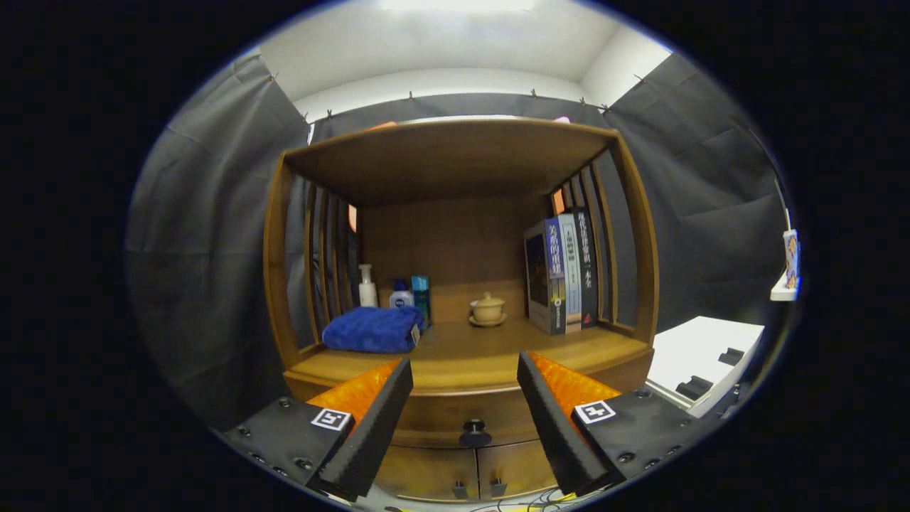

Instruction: Pull open the drawer, take out the items inside it, and place them on the countertop above the cabinet.

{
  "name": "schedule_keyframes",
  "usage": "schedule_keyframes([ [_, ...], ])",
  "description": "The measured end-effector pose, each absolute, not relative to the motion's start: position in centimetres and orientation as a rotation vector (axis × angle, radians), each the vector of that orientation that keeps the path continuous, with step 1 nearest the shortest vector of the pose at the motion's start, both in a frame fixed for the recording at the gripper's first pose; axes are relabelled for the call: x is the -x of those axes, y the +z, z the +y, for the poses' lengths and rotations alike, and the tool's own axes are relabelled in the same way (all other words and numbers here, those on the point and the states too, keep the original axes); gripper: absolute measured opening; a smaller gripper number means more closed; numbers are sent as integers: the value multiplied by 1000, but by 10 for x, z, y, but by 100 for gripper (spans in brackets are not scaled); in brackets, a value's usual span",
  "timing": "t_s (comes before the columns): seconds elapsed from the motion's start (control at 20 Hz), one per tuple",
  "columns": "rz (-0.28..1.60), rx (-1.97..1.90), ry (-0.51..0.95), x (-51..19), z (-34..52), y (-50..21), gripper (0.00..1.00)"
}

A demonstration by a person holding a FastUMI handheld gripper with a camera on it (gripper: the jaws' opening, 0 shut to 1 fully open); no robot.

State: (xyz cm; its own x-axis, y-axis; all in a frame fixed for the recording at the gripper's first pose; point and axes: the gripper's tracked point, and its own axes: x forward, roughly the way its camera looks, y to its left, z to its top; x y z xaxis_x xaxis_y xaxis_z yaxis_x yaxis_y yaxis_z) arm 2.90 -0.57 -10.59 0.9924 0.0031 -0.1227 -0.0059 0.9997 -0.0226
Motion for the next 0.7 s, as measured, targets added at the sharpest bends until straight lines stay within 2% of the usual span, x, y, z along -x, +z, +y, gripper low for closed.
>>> schedule_keyframes([
  [0.5, 242, 22, -39, -52, -23, -225, 99],
  [0.7, 263, 25, -5, -58, -19, -240, 99],
])
